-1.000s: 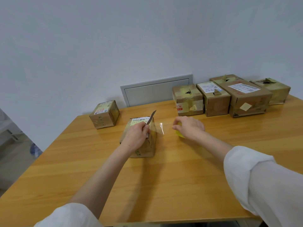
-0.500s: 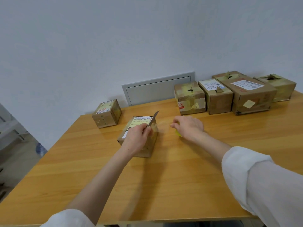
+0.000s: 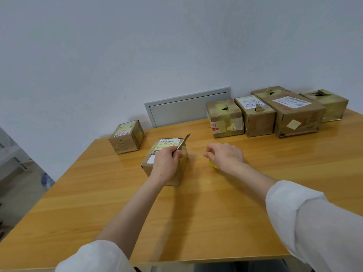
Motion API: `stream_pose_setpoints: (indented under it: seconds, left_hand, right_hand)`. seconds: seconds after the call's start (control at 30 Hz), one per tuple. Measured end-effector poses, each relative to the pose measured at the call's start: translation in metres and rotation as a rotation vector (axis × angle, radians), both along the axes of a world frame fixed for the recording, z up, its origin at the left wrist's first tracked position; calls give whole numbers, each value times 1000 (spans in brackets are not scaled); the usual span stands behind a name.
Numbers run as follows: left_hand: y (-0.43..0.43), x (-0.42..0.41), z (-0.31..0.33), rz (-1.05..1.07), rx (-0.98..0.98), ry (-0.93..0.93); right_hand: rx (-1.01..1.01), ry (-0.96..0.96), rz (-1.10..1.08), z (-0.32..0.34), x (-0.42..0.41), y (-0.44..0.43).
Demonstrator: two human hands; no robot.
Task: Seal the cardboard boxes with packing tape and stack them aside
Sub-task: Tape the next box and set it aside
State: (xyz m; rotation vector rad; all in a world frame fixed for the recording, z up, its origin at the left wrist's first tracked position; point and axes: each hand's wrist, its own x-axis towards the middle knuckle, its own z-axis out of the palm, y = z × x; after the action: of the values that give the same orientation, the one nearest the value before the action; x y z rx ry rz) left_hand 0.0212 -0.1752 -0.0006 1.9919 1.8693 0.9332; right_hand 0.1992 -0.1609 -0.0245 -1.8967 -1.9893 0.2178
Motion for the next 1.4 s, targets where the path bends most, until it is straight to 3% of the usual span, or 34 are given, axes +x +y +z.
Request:
stream_pose_setpoints:
  seconds: [0.13, 0.37, 0.6, 0.97, 1.4]
  left_hand:
    - [2, -6, 7, -32, -42, 61]
    - [-15, -12, 20, -23, 128, 35]
    - [-31, 13, 6, -7, -70, 188]
    - [-26, 21, -9, 21, -133, 320]
    - [-19, 20, -14, 21, -161, 294]
  right_hand:
    - [2, -8, -16, 0, -1, 1]
    - [-14, -5, -11, 1, -1, 2]
    - [-21, -30, -13, 2, 1, 5]
    - [5, -78, 4, -1, -3, 3]
    - [15, -88, 18, -2, -4, 4]
